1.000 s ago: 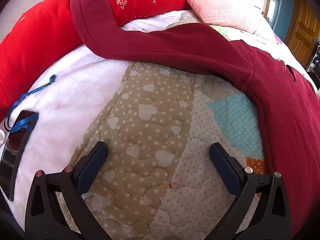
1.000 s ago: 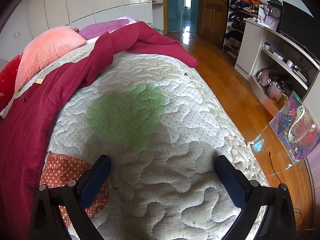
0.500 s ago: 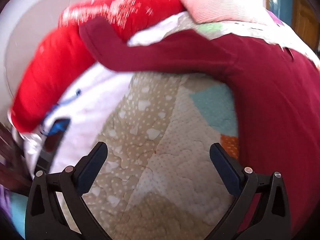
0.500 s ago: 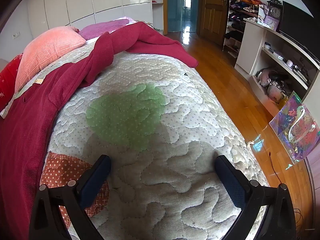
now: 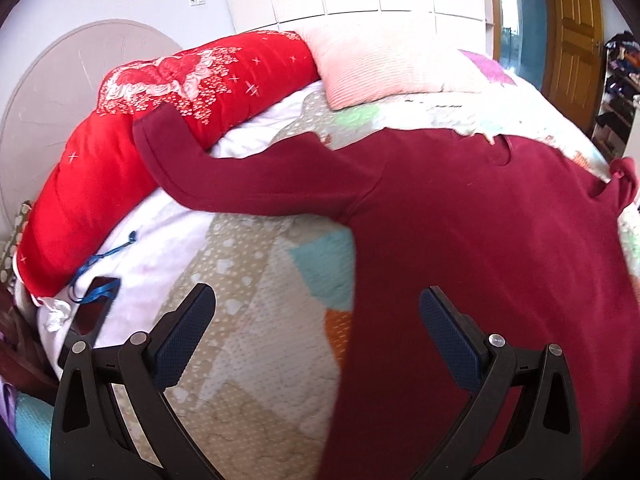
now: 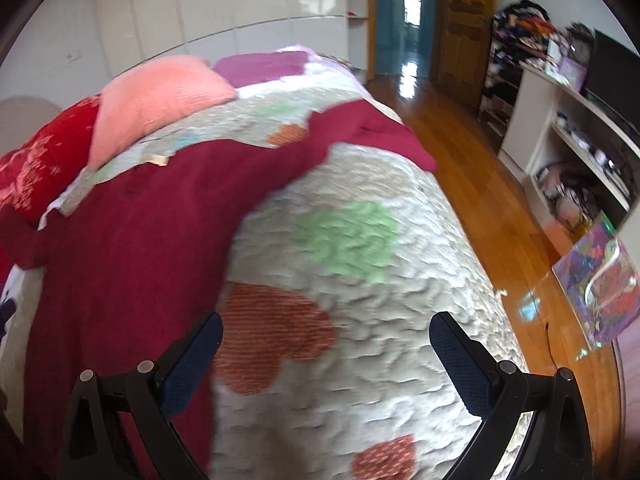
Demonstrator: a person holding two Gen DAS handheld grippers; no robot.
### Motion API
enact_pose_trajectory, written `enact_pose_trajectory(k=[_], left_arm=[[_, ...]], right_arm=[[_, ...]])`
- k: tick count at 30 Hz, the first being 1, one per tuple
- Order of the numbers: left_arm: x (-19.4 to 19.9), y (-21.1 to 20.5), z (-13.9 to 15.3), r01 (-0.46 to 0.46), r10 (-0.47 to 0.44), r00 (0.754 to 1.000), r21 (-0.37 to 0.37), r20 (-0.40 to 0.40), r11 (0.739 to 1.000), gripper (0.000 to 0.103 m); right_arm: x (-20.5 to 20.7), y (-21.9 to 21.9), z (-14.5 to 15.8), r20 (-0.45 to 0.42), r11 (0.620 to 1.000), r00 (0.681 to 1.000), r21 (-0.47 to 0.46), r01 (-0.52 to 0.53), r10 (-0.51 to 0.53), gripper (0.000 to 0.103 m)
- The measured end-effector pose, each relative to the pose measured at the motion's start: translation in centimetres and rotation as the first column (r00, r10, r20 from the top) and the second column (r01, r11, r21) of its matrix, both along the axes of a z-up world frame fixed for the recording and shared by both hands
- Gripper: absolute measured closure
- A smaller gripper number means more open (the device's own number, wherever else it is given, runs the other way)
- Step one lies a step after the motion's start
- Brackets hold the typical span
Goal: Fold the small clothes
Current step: 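Move both tools over the dark red sweatshirt spread on the bed, then grasp the sweatshirt sleeve with the left gripper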
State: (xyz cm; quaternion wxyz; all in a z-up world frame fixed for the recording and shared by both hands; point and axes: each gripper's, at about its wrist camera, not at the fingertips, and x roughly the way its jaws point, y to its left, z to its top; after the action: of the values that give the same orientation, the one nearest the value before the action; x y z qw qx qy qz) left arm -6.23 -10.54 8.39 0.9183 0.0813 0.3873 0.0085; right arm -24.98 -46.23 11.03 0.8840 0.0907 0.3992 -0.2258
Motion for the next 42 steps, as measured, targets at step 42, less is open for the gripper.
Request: enact_pose_trajectory(k=[42], left_arm=[[4.6,-1.6,-2.6,0.037,-0.041,0.997,-0.050,-0.069,0.998,0.001]], right_arm=[[15.1,13.6,-3.2,-0.002,0.974,0.975,0.033,-0.224,0.224,0.000]])
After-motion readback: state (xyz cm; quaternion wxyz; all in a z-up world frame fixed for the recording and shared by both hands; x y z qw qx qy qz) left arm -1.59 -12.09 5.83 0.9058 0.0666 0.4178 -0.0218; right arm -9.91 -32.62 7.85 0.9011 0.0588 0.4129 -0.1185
